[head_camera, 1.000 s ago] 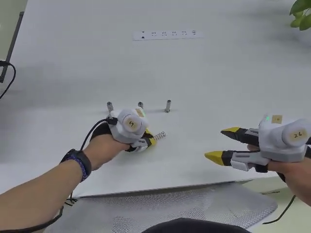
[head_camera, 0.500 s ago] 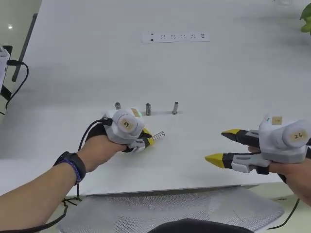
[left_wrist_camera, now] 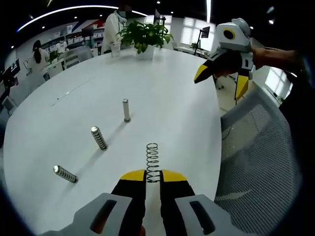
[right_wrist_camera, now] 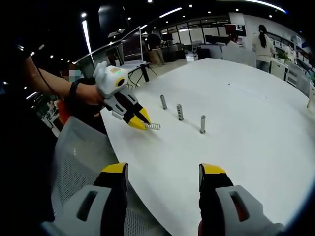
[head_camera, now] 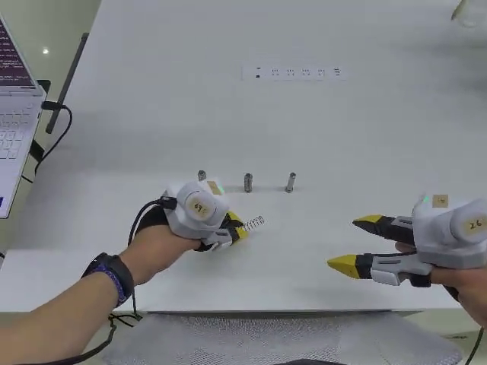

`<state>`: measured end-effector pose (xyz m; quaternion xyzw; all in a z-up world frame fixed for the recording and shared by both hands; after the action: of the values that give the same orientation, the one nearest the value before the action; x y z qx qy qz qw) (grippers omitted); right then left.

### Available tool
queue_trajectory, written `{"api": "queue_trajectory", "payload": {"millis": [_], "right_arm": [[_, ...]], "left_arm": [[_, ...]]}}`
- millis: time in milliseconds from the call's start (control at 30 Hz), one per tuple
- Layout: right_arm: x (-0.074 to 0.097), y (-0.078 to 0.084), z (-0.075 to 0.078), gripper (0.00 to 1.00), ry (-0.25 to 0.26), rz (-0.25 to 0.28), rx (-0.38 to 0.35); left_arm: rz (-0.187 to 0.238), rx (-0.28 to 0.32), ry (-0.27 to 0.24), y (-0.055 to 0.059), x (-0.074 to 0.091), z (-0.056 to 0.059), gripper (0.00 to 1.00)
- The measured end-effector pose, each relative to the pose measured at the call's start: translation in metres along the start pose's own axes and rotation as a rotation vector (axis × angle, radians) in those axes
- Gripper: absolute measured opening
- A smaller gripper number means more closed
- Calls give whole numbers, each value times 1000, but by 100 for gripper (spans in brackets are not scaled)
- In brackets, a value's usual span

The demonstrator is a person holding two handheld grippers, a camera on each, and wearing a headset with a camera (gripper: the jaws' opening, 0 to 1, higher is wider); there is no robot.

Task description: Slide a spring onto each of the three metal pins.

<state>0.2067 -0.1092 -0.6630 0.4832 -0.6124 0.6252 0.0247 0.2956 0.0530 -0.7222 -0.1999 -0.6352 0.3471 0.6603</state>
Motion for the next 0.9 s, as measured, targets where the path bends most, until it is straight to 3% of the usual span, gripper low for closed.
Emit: {"api": "queue_trajectory", "payload": {"millis": [900], "right_arm": [[-17,-21,-4,50,-62,14,32]], "left_arm": [[54,-2,-59,-7,40,3,2]]}}
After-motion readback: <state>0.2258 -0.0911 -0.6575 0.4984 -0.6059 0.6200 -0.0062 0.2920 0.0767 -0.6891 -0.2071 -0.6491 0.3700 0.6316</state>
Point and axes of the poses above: the centre of the closed fingertips' face, and the gripper's own axes: x roughly backward along the fingers, z roughly to its right, y roughly out of its underside, the point moved 3 cm from there along x, roughly backward along the fingers, and after that the axes turned 3 degrees about y, right-handed, at the moved point
